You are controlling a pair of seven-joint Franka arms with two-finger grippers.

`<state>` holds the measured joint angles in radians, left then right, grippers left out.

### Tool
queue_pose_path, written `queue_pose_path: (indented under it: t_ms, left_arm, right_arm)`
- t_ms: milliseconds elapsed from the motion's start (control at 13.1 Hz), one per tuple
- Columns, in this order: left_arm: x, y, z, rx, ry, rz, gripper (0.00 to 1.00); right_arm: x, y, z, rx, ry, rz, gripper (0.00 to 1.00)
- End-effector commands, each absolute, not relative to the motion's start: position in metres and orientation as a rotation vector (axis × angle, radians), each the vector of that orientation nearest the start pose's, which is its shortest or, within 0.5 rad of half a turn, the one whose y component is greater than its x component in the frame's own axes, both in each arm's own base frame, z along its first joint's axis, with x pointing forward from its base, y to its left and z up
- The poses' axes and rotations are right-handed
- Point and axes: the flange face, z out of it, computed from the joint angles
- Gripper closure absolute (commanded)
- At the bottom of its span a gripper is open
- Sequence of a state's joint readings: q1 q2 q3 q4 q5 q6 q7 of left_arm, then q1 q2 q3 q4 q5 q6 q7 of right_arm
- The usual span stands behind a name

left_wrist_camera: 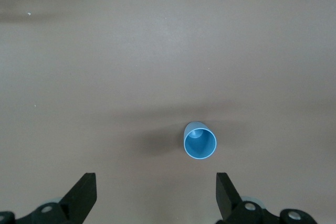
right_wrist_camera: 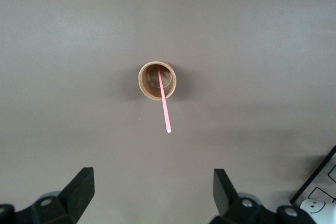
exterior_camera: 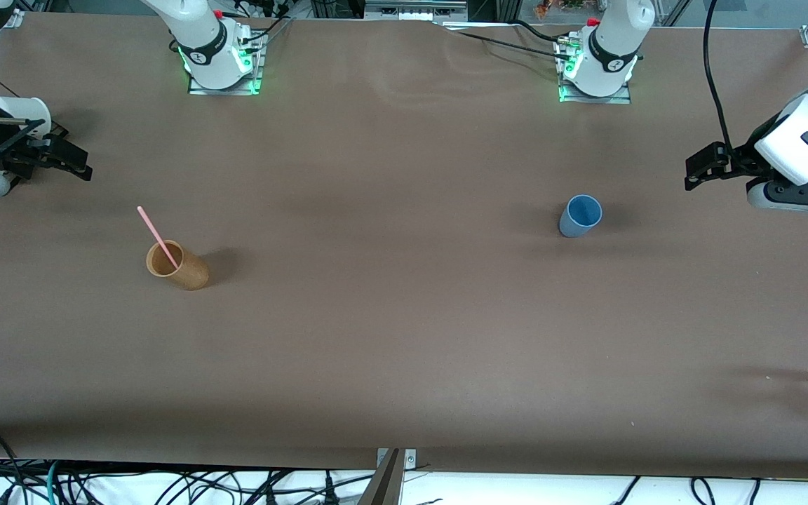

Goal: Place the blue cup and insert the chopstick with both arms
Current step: 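Move the left gripper toward the blue cup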

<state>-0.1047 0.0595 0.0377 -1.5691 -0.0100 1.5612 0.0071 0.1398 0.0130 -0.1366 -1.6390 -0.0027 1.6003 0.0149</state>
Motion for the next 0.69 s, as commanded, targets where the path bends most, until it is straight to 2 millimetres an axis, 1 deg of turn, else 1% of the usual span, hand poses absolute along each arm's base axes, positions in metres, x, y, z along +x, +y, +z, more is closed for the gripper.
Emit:
queue_pose_path:
  t_ms: [0, 383, 460, 536, 613]
  left_arm:
    - [0.571, -0.038, 0.595, -3.149, 0.12, 0.097, 0.0]
    - [0.574, -0.036, 0.591, -3.147, 0.099, 0.109, 0.0]
    - [0.575, -0.036, 0.588, -3.145, 0.099, 0.114, 0.0]
    - [0.579, -0.035, 0.579, -3.143, 0.096, 0.137, 0.0]
    - [0.58, -0.037, 0.576, -3.143, 0.098, 0.15, 0.0]
  right_arm:
    - [0.555, -0.001, 0.596, -3.155, -0.003, 0.063, 0.0]
    - [0.554, -0.001, 0.596, -3.155, -0.006, 0.06, 0.0]
    - [0.555, -0.001, 0.596, -3.155, -0.006, 0.063, 0.0]
    - [0.555, -0.001, 0.596, -3.155, -0.006, 0.063, 0.0]
    - [0.555, -0.001, 0.596, -3.155, -0.006, 0.061, 0.0]
